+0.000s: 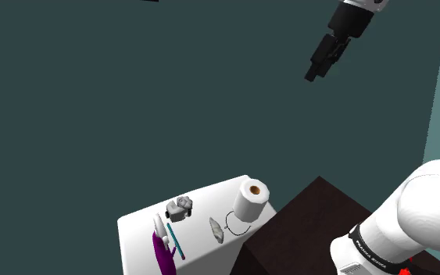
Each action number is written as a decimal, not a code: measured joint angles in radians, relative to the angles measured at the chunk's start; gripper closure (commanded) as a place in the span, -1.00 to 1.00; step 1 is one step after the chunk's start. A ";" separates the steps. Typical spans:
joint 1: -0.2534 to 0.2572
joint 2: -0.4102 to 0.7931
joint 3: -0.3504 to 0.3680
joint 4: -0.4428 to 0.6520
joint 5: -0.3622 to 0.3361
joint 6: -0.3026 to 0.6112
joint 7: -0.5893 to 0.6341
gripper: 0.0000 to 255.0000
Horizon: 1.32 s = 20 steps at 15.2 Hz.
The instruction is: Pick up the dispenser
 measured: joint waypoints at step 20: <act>0.159 0.414 0.176 -0.094 0.003 0.455 -0.122 -1.00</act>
